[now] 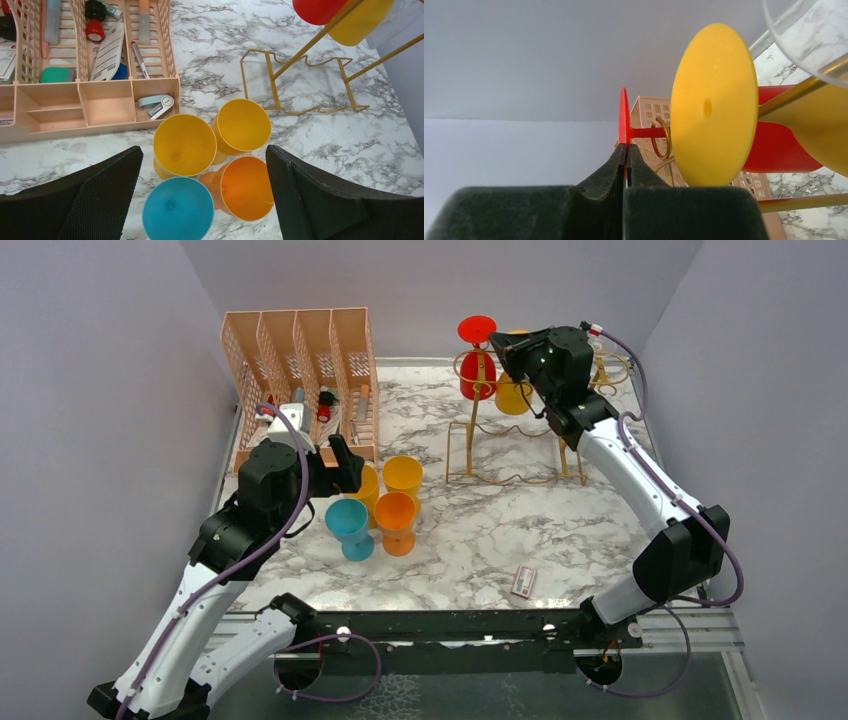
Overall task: Take the wine glass off the wine glass rack
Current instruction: Pick up the wine glass from the wine rack.
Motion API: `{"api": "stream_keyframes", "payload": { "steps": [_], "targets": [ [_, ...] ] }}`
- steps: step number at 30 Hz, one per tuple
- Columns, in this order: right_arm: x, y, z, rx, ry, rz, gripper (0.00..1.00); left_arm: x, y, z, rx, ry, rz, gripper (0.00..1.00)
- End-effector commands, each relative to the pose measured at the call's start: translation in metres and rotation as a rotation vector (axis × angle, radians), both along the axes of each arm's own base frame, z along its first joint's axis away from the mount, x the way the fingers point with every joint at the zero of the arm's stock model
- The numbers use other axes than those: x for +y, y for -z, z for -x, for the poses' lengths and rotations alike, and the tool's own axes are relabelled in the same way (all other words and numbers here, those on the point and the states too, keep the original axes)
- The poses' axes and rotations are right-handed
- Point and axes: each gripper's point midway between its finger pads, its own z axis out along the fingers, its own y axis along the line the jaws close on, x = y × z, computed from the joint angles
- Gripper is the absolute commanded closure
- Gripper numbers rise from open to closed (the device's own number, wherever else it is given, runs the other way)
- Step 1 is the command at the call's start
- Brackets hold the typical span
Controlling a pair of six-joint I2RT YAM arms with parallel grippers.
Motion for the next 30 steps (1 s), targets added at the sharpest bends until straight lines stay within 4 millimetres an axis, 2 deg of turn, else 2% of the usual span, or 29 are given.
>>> {"api": "stream_keyframes", "payload": {
  "steps": [1,12,22,26,30],
  "targets": [
    [-0.01,-0.025,0.006,-0.055,0.085,-0.063,0.99,0.001,-0.003,-0.001,-0.007,-0.005,0.005,0.01],
    [-0.003,-0.033,0.012,-0.062,0.236,-0.107,0.99,0.002,-0.002,0.002,-0.01,-0.004,0.009,0.01],
    [-0.018,-0.017,0.022,-0.046,0.362,-0.15,0.99,0.008,-0.002,0.006,-0.021,-0.014,0.003,0.01],
    [-0.022,-0.024,0.024,-0.075,0.376,-0.16,0.99,0.008,-0.002,0.007,-0.021,-0.013,0.002,0.01],
    [-0.017,-0.029,0.021,-0.075,0.364,-0.152,0.99,0.008,-0.003,0.008,-0.023,-0.013,0.004,0.01]
  ]
}}
